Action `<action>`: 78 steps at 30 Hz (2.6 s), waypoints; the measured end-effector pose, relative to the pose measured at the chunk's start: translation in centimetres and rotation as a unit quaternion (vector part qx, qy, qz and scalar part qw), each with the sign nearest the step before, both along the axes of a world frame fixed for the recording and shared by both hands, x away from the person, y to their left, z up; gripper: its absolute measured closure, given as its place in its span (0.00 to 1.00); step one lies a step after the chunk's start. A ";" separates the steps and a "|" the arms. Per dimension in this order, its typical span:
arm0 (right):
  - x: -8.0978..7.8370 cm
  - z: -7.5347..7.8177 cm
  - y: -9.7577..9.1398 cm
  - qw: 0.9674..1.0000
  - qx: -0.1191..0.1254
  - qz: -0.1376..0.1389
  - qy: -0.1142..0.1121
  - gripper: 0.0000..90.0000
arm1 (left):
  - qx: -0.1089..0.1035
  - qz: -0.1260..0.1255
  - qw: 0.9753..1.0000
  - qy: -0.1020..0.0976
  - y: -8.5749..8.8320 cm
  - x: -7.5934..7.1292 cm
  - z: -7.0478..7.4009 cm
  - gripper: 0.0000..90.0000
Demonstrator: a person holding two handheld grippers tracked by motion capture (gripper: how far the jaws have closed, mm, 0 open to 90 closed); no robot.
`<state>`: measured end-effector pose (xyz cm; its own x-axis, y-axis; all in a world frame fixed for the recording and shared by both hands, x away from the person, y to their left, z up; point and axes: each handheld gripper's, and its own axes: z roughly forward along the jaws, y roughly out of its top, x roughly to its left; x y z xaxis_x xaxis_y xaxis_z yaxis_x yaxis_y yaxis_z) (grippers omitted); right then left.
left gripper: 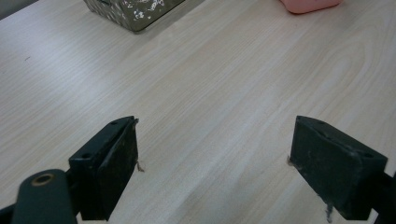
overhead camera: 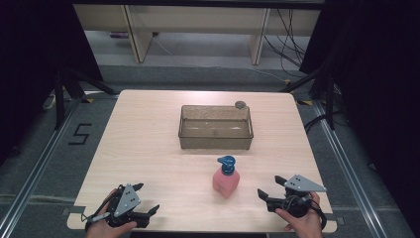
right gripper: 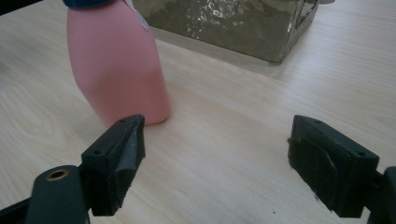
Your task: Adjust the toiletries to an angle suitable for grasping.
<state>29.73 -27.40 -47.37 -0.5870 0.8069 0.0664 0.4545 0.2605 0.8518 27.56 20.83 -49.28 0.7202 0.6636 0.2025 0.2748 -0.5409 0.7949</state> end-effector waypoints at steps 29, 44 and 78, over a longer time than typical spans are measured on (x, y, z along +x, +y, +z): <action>0.6 1.0 2.1 0.999 0.039 0.030 -0.024 0.27 | -0.020 0.002 1.000 0.000 -0.2 -0.1 0.0 0.16; 0.8 1.8 3.6 0.997 0.055 0.052 -0.028 0.28 | -0.021 0.004 1.000 -0.001 -0.3 -0.1 -0.1 0.16; 2.6 2.9 7.2 0.992 0.053 0.104 -0.056 0.32 | 0.000 -0.003 1.000 0.003 -0.1 0.0 0.0 0.16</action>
<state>32.28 -20.22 -44.49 -0.7484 0.6595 0.0704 0.3022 0.2445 0.9214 27.55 20.77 -49.27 0.7251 0.6596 0.1979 0.2763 -0.5419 0.7937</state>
